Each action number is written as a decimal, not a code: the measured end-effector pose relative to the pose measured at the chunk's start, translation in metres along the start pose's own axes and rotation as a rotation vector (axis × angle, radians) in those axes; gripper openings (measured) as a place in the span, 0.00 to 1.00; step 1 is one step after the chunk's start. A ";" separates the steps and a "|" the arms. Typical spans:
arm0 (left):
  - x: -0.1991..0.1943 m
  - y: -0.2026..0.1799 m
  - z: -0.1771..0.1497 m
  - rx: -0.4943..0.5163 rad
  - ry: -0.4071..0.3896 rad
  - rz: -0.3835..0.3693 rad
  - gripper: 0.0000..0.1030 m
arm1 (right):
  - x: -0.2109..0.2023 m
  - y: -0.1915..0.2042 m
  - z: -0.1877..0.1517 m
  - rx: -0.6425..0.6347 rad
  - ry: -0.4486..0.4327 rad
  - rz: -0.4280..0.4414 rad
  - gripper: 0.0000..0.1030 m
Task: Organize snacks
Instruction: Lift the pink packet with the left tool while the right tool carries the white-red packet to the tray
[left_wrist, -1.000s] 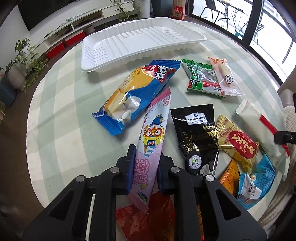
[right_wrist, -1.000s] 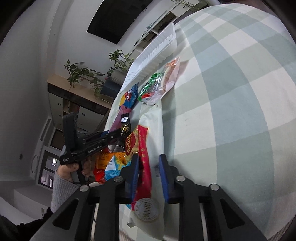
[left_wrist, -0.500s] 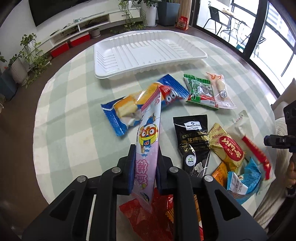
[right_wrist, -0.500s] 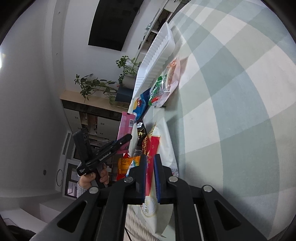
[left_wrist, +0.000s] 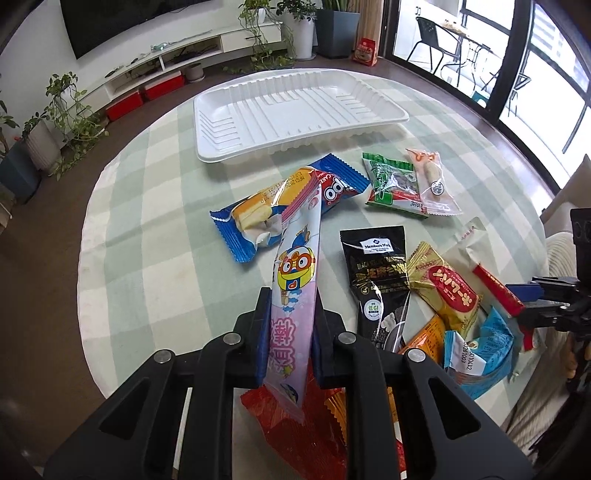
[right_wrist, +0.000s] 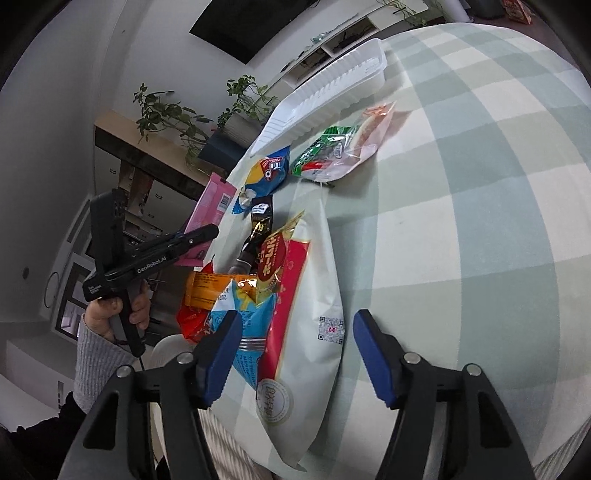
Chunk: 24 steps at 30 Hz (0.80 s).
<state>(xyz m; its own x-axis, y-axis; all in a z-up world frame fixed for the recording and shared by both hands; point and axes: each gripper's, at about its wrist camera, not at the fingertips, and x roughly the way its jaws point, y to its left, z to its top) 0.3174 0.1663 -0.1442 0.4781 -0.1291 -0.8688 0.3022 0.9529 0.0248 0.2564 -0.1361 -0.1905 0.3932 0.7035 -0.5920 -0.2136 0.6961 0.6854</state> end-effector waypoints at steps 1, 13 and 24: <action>0.000 0.001 0.000 -0.002 0.000 -0.001 0.15 | 0.002 0.001 0.000 -0.018 0.002 -0.027 0.50; -0.002 0.007 -0.004 -0.035 -0.007 0.009 0.15 | -0.008 -0.023 0.004 0.096 -0.015 0.095 0.12; -0.009 0.005 -0.004 -0.043 -0.024 0.016 0.16 | -0.009 -0.001 0.006 -0.035 -0.009 -0.074 0.37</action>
<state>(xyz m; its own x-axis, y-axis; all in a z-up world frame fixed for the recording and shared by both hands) 0.3112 0.1735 -0.1380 0.5027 -0.1197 -0.8562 0.2587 0.9658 0.0169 0.2590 -0.1439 -0.1836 0.4172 0.6484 -0.6368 -0.2149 0.7512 0.6241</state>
